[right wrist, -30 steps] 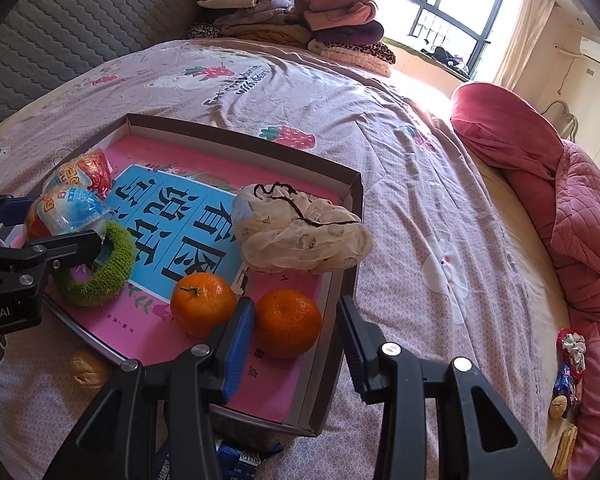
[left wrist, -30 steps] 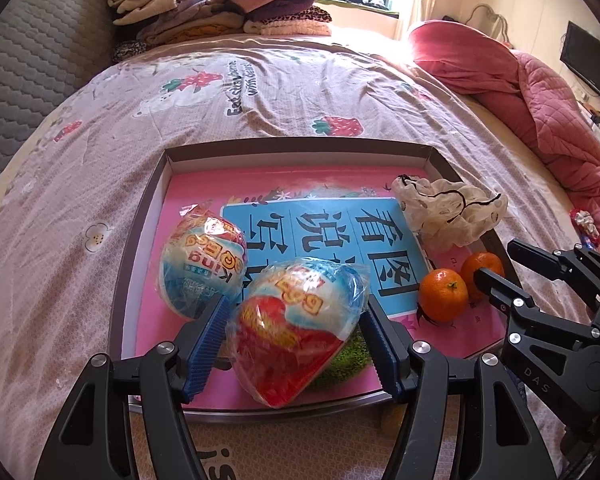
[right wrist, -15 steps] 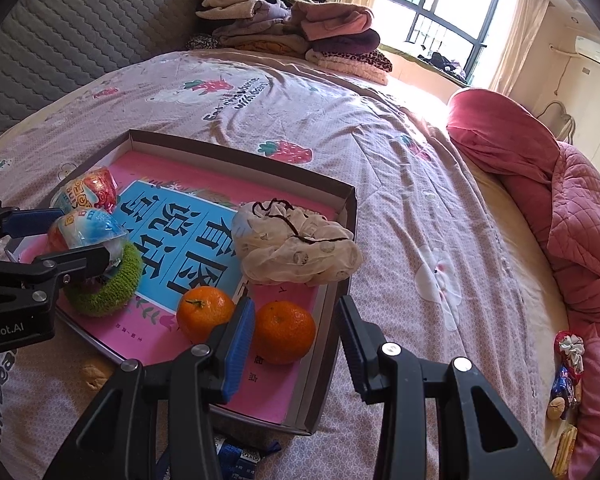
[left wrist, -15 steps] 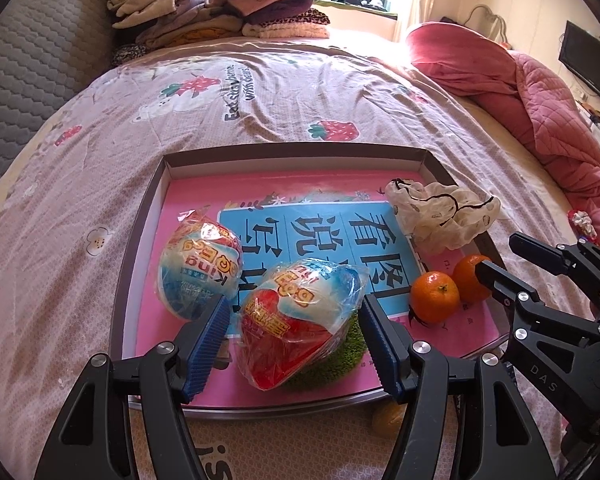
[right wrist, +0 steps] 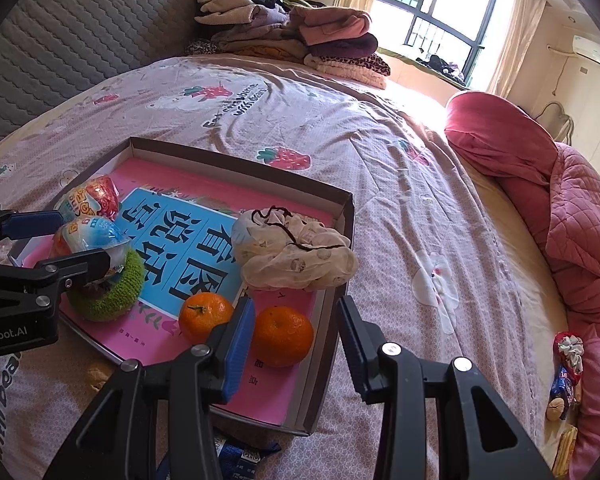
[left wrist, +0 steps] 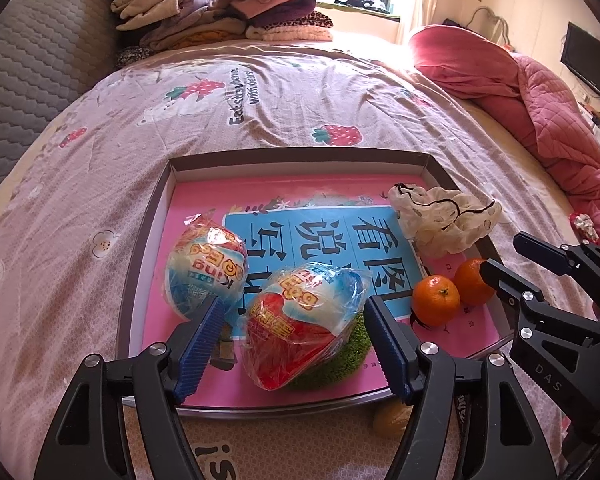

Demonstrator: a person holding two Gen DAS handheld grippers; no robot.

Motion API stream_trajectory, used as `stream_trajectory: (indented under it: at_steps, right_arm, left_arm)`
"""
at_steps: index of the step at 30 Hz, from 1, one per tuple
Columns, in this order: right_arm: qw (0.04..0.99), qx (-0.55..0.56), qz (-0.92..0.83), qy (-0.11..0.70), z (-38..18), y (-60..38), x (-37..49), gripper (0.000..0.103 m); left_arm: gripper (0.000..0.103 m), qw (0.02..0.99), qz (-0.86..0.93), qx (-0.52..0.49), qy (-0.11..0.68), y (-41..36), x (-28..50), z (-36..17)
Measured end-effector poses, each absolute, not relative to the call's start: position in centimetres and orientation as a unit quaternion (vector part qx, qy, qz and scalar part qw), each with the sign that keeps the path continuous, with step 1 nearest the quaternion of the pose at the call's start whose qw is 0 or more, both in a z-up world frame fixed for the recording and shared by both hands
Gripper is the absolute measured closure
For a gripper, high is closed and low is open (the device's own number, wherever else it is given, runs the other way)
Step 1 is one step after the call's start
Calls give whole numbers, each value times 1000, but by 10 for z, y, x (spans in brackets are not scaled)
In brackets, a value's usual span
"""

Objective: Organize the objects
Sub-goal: 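Lower the candy egg bag onto the green ring while the right releases the orange, then open the left gripper and withdraw both grippers back from the tray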

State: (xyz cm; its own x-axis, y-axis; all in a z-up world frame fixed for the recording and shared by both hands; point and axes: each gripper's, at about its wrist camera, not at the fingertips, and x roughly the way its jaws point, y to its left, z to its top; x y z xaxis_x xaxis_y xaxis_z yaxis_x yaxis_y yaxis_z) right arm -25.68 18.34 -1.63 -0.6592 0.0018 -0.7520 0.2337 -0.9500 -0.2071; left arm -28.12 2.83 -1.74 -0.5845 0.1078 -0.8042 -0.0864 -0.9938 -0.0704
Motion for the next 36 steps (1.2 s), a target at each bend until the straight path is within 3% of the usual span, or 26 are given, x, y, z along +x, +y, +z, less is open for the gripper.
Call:
stream_trajectory:
  at_steps: [8,36]
  right_arm:
    - [65,397,-905,135,-8,186,-255,50]
    - [102,303,-943,94,75,181,-182,47]
  left_arm:
    - [28,56,896,-441,-15,27,-279,-7]
    - [28,60,920,-387,-13,24,-221,57]
